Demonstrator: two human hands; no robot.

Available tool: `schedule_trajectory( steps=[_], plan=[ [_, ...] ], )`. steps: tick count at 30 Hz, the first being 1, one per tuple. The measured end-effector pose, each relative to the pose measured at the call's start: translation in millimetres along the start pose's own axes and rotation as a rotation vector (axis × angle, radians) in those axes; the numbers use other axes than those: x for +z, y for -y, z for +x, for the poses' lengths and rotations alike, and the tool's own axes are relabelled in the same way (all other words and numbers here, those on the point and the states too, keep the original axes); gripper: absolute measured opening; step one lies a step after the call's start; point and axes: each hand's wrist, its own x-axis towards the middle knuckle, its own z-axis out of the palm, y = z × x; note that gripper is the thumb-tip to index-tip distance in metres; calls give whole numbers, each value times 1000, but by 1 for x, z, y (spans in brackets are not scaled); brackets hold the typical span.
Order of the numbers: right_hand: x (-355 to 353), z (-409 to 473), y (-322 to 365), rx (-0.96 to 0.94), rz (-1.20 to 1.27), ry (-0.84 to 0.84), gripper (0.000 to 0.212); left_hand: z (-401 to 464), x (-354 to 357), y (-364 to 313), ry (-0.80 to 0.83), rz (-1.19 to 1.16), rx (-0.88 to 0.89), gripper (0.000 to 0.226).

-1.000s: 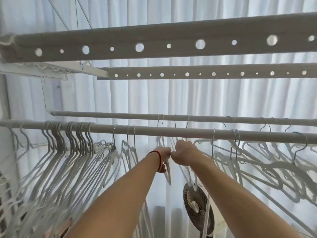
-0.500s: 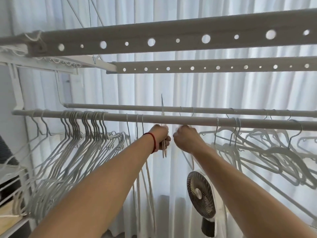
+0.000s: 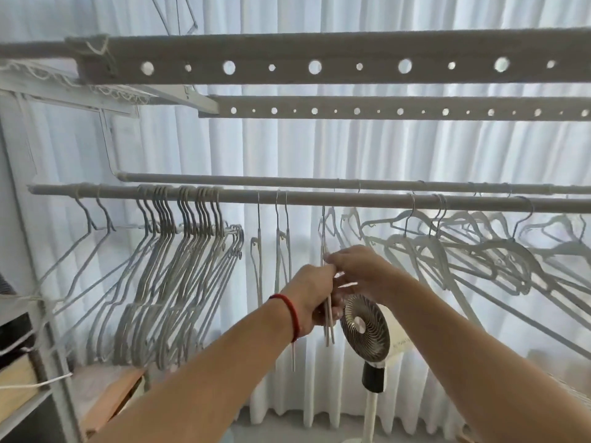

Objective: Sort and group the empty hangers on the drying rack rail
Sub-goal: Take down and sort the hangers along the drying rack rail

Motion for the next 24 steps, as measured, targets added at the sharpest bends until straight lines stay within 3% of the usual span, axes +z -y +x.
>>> schedule_trajectory(
  steps=[6, 11, 15, 20, 24],
  plan=[
    [9, -56, -25, 36, 130, -3, 18, -56, 1, 34, 26, -14, -22, 36],
    [9, -93, -35, -39, 72, -18, 20, -98, 12, 51, -21, -79, 10, 41],
    [3, -103, -20, -182, 38, -99, 23, -110, 20, 41, -86, -81, 101, 41],
    [-5, -98, 9, -218, 10, -110, 26, -104, 29, 12, -185, -23, 141, 44],
    [-14, -91, 21, -188, -52, -158, 28, -96, 20, -9, -214, -23, 92, 31]
  ],
)
